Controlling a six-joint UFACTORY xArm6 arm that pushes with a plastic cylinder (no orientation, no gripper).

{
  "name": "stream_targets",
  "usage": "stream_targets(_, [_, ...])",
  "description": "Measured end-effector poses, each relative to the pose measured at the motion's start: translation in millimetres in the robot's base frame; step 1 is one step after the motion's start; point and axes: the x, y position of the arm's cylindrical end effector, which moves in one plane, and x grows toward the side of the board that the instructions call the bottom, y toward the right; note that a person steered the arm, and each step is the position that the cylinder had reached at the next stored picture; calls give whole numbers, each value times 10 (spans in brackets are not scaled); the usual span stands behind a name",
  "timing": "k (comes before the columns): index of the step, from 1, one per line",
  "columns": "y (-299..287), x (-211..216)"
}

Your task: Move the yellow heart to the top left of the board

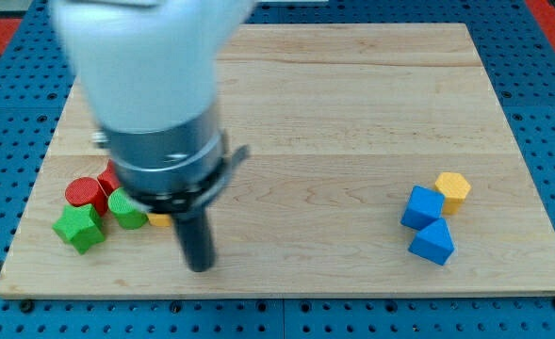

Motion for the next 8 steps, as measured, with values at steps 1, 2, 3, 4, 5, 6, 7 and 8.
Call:
stream_targets(1, [-154, -776])
stream_targets(2, [-80, -1169])
stream_targets(3, [372, -859])
stream_targets(4, [58, -463])
stream_targets(5, [-607, -773])
stream_targets(6, [-413, -1297])
stream_targets(7, [-365, -1624])
stream_targets(8, [-364, -2206])
